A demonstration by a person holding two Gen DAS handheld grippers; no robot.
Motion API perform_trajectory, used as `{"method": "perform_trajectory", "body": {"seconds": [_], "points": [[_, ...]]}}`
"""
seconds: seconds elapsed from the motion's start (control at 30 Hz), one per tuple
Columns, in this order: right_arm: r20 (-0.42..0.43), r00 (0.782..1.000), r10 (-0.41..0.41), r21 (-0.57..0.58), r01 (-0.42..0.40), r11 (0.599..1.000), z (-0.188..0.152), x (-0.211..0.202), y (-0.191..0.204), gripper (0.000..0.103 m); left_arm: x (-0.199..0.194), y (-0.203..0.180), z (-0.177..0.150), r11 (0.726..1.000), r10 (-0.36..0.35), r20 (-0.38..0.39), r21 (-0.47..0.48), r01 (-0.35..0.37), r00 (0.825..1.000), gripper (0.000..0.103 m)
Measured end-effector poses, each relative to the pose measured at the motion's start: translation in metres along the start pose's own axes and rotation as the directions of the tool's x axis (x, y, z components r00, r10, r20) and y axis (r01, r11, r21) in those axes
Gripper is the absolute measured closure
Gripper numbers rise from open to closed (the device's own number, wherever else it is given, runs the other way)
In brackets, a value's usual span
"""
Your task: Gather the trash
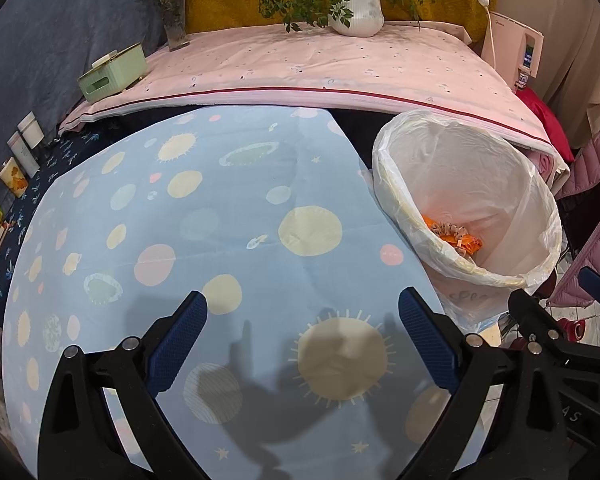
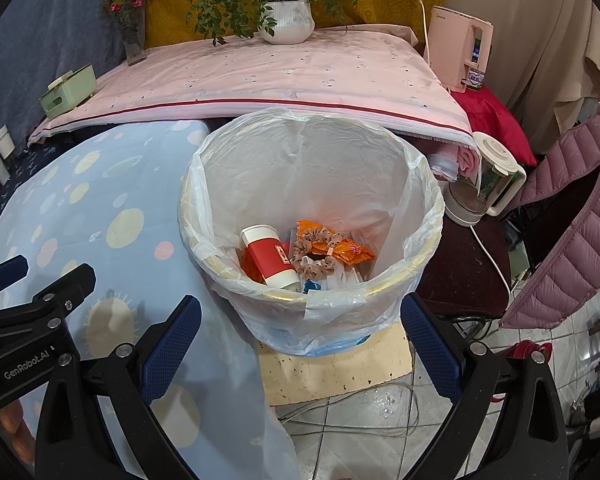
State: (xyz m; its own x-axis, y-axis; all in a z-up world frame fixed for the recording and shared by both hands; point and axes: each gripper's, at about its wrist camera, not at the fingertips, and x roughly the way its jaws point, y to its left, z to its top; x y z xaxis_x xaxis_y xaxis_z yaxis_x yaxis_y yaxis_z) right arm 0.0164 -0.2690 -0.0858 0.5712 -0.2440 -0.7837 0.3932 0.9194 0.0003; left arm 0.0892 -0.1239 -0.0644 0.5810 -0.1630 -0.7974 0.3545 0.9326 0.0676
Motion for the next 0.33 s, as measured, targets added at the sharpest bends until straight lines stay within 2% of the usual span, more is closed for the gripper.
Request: {"method": "perform_trajectory", "body": {"seconds": [0.33], "points": [[-0.004,1.000,-0.004,0.004,0.004,1.000,-0.0020,0.0004,-0.0012,0.007,0.0008,0.0031,-0.0011,1.000,-0.004,0.004,0.005,0.004,1.000,0.011]]}}
